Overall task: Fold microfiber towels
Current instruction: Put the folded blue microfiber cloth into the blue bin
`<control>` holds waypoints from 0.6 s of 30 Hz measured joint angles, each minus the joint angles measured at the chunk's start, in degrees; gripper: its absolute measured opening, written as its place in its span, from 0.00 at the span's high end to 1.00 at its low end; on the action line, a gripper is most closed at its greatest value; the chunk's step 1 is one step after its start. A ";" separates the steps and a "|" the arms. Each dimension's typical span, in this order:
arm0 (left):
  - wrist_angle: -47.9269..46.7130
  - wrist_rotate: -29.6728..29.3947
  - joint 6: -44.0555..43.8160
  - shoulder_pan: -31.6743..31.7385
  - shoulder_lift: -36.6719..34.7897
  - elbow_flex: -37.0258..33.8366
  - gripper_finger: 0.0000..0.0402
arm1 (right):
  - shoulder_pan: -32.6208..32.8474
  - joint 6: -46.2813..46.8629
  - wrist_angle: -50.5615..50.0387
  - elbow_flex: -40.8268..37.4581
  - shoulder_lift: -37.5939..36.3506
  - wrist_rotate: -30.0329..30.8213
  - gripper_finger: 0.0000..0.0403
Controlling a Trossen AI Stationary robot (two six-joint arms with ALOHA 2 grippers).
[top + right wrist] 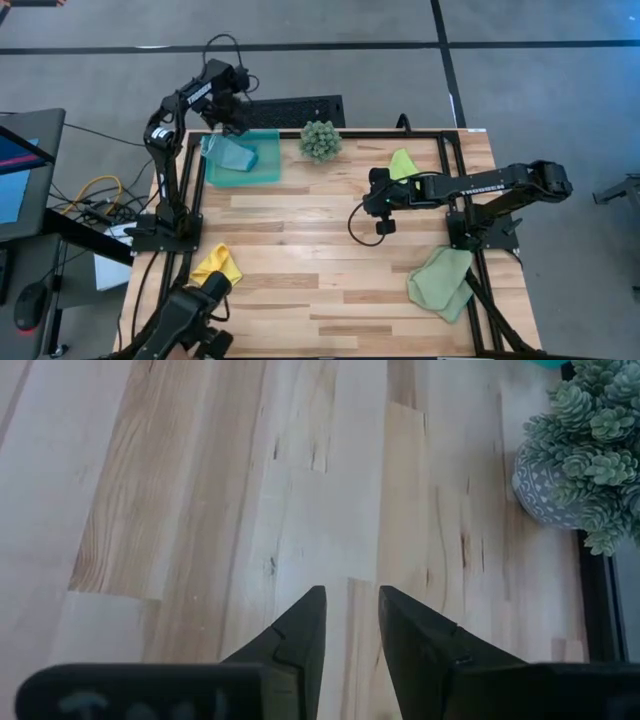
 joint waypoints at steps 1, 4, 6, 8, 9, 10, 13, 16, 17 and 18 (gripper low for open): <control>0.24 0.78 -0.95 -0.64 -0.04 1.13 0.46 | 0.01 0.00 0.02 0.00 0.00 0.00 0.71; 0.11 4.16 -1.42 -3.94 -0.04 3.90 0.49 | 0.00 0.00 -0.01 0.00 0.00 0.00 0.71; 0.22 5.65 -0.55 -6.54 -0.04 4.93 0.53 | 0.00 0.00 0.01 0.00 0.00 0.00 0.71; 0.22 5.97 -0.87 -8.97 -0.04 4.67 0.60 | 0.00 0.00 -0.01 0.01 0.00 0.00 0.71; 0.26 6.03 -1.14 -10.02 -0.04 3.98 0.64 | 0.00 0.00 -0.03 0.01 0.00 0.00 0.71; 0.11 6.14 -1.11 -10.95 -0.04 2.98 0.68 | 0.00 -0.02 -0.03 0.02 0.00 0.00 0.71; 0.13 7.24 -1.19 -12.79 -0.04 -1.14 0.82 | 0.00 -0.02 -0.03 0.02 0.00 0.00 0.71; 0.13 6.85 -2.55 -13.21 -0.04 -5.72 0.95 | 0.00 -0.02 -0.05 0.02 0.00 -0.02 0.71; 0.11 6.52 -3.21 -13.19 -0.04 -7.21 0.97 | 0.00 -0.01 -0.05 0.01 0.00 -0.01 0.71; 0.32 6.14 -3.62 -13.18 -0.04 -8.76 0.98 | 0.00 -0.02 -0.07 0.02 0.00 -0.02 0.71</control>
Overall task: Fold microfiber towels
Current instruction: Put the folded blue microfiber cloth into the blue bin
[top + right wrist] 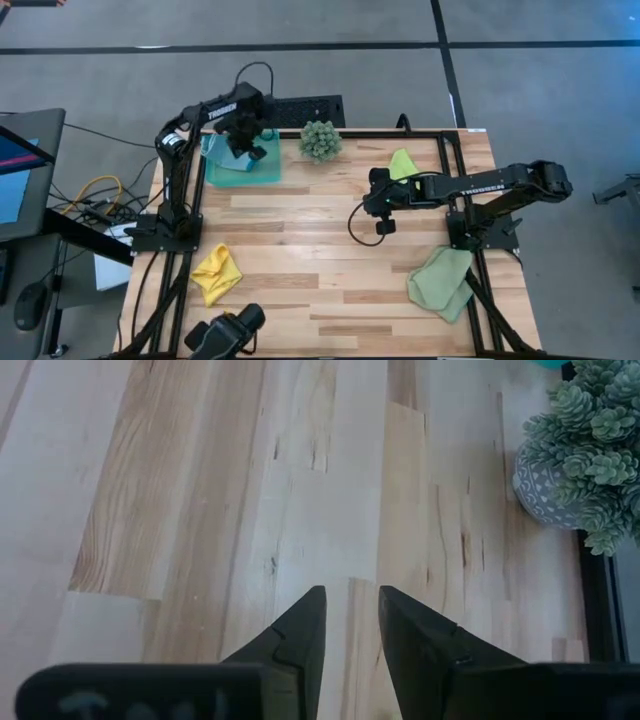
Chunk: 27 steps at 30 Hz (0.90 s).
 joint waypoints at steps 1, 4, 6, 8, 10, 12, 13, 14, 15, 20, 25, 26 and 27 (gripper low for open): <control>0.49 -0.50 -0.11 0.06 0.02 -1.48 0.98 | 0.00 0.00 0.00 0.00 0.00 0.00 0.71; 4.14 -0.50 -0.11 0.04 0.02 -5.78 0.97 | 0.00 0.00 0.00 -0.01 0.00 0.00 0.71; 8.08 -0.50 -0.09 0.02 0.02 -8.30 0.98 | 0.00 0.00 0.00 -0.01 0.00 0.00 0.71; 12.17 -0.48 -0.09 -0.01 0.04 -10.17 0.99 | 0.00 0.00 0.02 -0.01 0.00 0.00 0.71; 15.82 -0.44 0.07 -0.01 0.04 -11.30 1.00 | 0.00 0.02 0.04 0.00 0.00 0.00 0.71; 18.33 0.73 0.52 -0.07 0.04 -11.77 1.00 | 0.00 0.02 0.07 -0.01 0.00 0.00 0.71; 18.89 1.91 0.86 -0.09 0.04 -11.84 1.00 | 0.00 0.02 0.07 0.00 0.00 0.00 0.71; 19.56 3.27 1.21 -0.13 0.04 -11.84 1.00 | 0.00 0.02 0.07 0.00 0.00 0.00 0.71; 20.33 4.89 1.58 -0.21 0.04 -11.84 1.00 | 0.00 0.02 0.07 0.00 0.00 0.00 0.71; 24.77 11.29 3.64 -0.31 0.04 -11.81 1.00 | 0.00 0.02 0.10 0.00 0.00 0.00 0.71; 33.26 17.56 5.08 -1.27 0.04 -11.81 1.00 | 0.00 0.02 0.11 0.00 0.00 0.00 0.71; 34.98 18.81 5.12 -1.53 0.04 -11.81 1.00 | 0.00 0.02 0.11 0.00 0.00 0.00 0.71; 36.81 19.86 5.14 -1.80 0.04 -11.81 1.00 | 0.00 0.02 0.11 0.00 0.00 -0.01 0.71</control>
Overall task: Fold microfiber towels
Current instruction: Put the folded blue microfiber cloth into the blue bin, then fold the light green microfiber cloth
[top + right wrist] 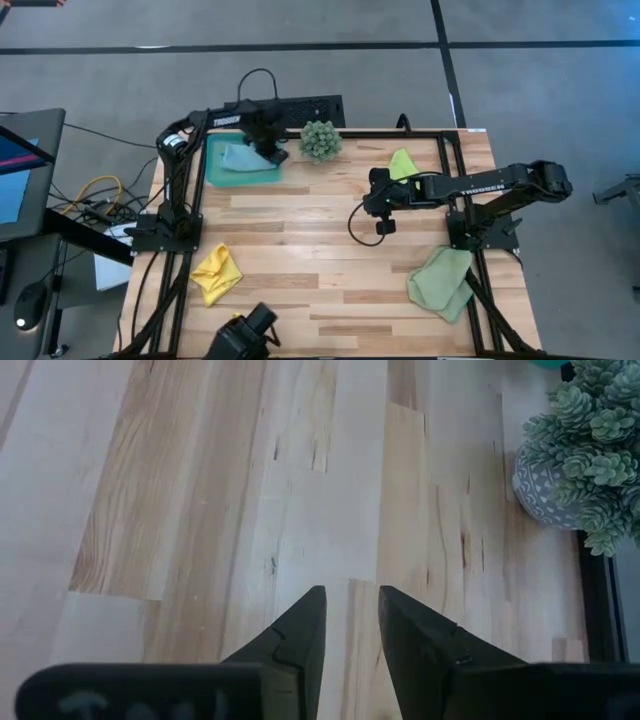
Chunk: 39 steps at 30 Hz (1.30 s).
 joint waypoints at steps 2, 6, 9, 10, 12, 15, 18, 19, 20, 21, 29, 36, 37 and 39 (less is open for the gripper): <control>2.14 0.90 -0.04 -0.41 0.00 0.37 1.00 | 0.00 0.00 0.00 0.00 0.00 0.01 0.71; 3.20 -0.51 -0.07 -1.09 0.00 2.35 1.00 | 0.00 0.02 0.00 0.00 0.00 0.00 0.71; 2.45 -3.48 -0.72 -1.41 0.00 4.33 1.00 | 0.00 0.02 0.00 0.00 0.02 0.01 0.71; 1.96 -4.57 -1.22 -1.52 -0.05 5.01 1.00 | 0.00 0.03 0.00 0.00 0.00 0.00 0.71; 0.76 -7.80 -1.67 -2.17 -0.62 5.71 1.00 | 0.00 0.04 0.00 0.00 0.00 -0.01 0.71; -2.11 -13.92 -1.70 -3.61 -2.46 5.99 1.00 | 0.01 0.02 0.00 0.00 0.00 -0.01 0.71; -8.12 -19.34 -2.46 -4.58 -3.73 6.03 1.00 | 0.00 0.02 0.00 0.00 0.00 -0.01 0.71; -10.45 -19.99 -3.01 -4.59 -3.84 6.03 1.00 | 0.00 0.03 0.00 0.00 0.00 -0.01 0.71; -12.83 -20.26 -3.65 -4.49 -3.89 5.97 1.00 | 0.01 0.03 0.00 0.00 0.00 -0.01 0.71; -14.83 -20.03 -4.38 -4.19 -3.91 5.72 1.00 | 0.00 0.02 0.00 0.00 0.00 -0.01 0.71; -19.65 -29.29 -11.90 -2.84 -3.96 -2.33 1.00 | 0.01 0.02 -0.02 0.00 0.01 -0.03 0.71; -18.99 -32.43 -10.99 -2.91 -4.26 -5.31 1.00 | 0.01 0.18 0.00 0.00 0.00 0.25 0.71; -18.97 -32.96 -10.95 -3.14 -4.81 -5.35 1.00 | 0.02 0.87 0.00 0.00 0.00 0.96 0.71; -18.87 -33.67 -10.92 -3.81 -7.36 -5.51 1.00 | 0.04 3.06 -0.89 0.00 -1.06 3.89 0.71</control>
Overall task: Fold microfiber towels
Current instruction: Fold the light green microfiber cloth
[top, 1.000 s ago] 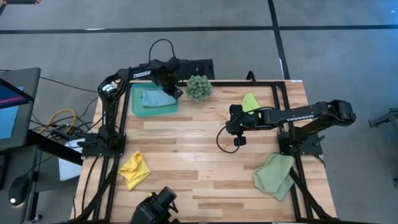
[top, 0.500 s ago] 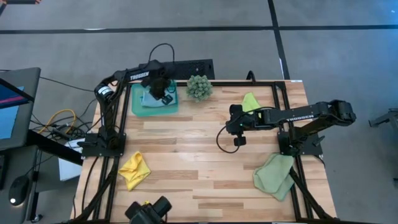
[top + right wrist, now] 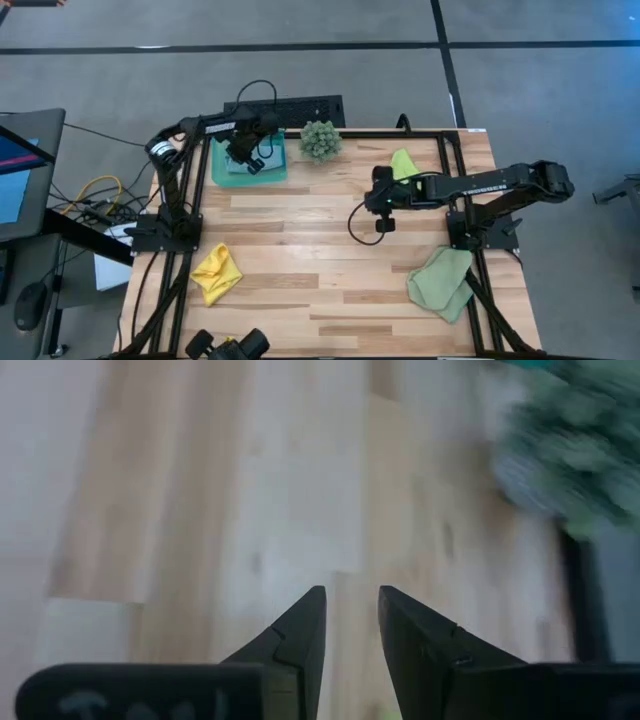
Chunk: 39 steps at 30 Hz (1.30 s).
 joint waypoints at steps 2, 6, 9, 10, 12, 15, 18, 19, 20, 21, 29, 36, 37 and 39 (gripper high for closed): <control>2.03 -0.13 0.58 -1.40 -4.48 -0.75 1.00 | 0.13 1.87 -1.68 0.07 -2.18 3.58 0.71; 15.81 0.00 1.04 -6.11 -16.70 -6.95 1.00 | 0.93 6.77 -5.30 0.04 -7.25 6.98 0.71; 29.14 2.62 0.84 -11.99 -26.13 -15.49 1.00 | 2.06 10.99 -8.50 0.04 -10.66 6.26 0.71; 33.60 3.77 0.46 -14.30 -28.72 -18.36 1.00 | 2.41 12.65 -9.57 0.04 -11.40 5.75 0.71; 41.73 5.19 -0.65 -19.99 -33.29 -24.25 1.00 | 3.03 15.76 -12.84 0.04 -12.40 5.11 0.71; 54.65 5.79 -3.07 -29.33 -37.34 -31.96 1.00 | 2.94 18.70 -16.38 0.04 -12.28 5.15 0.71; 69.38 4.45 -4.53 -37.83 -37.92 -38.11 1.00 | 1.61 21.18 -17.34 0.03 -10.24 4.94 0.71; 73.95 3.49 -4.55 -40.36 -37.51 -39.72 1.00 | 1.04 21.35 -17.02 0.05 -8.94 4.59 0.71; 78.56 2.37 -4.39 -42.73 -36.74 -41.03 1.00 | 0.33 21.30 -17.09 0.02 -7.57 4.13 0.71; 82.69 1.15 -4.30 -44.85 -35.87 -42.10 1.00 | -0.50 21.16 -17.23 -0.02 -6.21 4.10 0.71; 94.71 -7.41 -4.84 -54.22 -25.31 -43.51 1.00 | -11.48 17.61 -20.85 -0.02 4.25 -5.67 0.62; 101.80 -6.97 -3.03 -55.09 -14.16 -42.99 1.00 | -15.55 16.34 -18.60 -0.03 14.70 -6.37 0.62; 101.73 -5.98 -2.10 -55.09 -13.33 -42.38 1.00 | -15.37 16.30 -18.00 0.15 15.62 -6.24 0.65; 100.17 -3.62 0.87 -55.09 -13.04 -40.90 1.00 | -14.60 16.22 -17.17 0.35 17.17 -6.06 0.76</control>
